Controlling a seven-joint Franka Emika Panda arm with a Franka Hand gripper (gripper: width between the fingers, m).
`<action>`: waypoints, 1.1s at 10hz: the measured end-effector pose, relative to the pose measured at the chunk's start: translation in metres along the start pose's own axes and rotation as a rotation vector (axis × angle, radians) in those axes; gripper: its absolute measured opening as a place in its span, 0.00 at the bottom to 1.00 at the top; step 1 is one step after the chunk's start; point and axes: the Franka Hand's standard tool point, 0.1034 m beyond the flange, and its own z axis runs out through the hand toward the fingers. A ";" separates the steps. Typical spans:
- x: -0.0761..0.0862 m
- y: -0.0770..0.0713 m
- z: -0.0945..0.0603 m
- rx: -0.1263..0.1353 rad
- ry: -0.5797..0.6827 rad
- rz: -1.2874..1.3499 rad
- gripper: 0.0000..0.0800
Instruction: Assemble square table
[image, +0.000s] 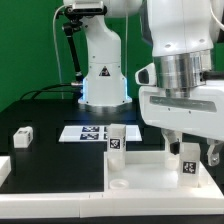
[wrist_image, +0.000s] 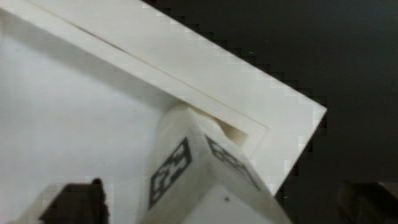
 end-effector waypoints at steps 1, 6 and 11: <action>0.000 0.000 0.000 -0.005 0.004 -0.118 0.81; 0.007 0.003 0.002 -0.036 0.029 -0.533 0.81; 0.008 0.004 0.002 -0.032 0.031 -0.310 0.36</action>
Offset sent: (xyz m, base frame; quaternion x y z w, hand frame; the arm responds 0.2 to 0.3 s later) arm 0.0119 -0.0008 -0.0026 0.0118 0.0073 -0.3589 0.9333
